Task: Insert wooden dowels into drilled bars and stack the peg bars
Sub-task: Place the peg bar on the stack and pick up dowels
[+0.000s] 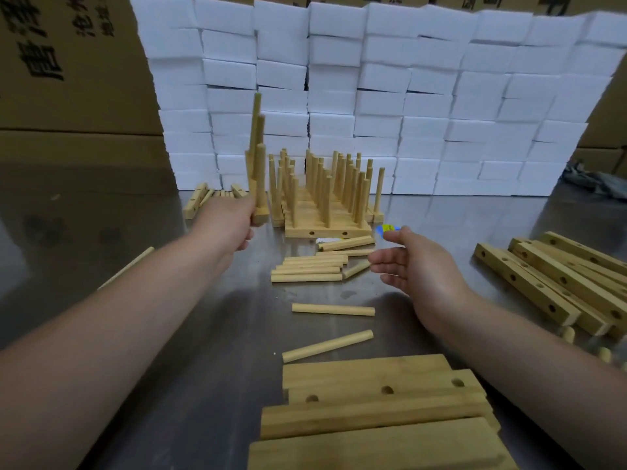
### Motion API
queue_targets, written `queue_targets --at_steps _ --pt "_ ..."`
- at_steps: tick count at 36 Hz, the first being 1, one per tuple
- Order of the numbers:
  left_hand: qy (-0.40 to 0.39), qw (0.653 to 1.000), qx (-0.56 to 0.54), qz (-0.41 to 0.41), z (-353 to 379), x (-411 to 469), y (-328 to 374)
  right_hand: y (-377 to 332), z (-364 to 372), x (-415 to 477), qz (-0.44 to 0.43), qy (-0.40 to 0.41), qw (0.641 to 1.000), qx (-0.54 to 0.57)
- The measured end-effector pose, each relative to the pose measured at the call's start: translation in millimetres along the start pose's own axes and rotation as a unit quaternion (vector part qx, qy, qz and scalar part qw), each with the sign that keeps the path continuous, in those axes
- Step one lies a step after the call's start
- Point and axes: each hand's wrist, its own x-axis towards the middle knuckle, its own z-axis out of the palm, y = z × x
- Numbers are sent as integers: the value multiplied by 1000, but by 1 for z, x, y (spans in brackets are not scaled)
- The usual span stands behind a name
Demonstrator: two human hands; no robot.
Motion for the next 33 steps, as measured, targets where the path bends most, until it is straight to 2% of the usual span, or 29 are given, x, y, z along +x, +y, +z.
queue_targets --at_steps 10,14,25,29,33 --pt "1 995 29 -91 -1 16 -32 7 0 3 1 -4 999 -39" --pt "2 996 20 -90 2 17 -32 8 0 2 -6 -13 999 -51" --pt "-18 995 79 -65 10 19 -37 10 1 0 -13 -24 998 -56" --pt "-28 995 56 -73 11 20 -35 11 1 1 -13 -28 998 -63" --pt "-40 992 -28 -113 13 24 -31 11 1 0 -18 -28 997 -66"
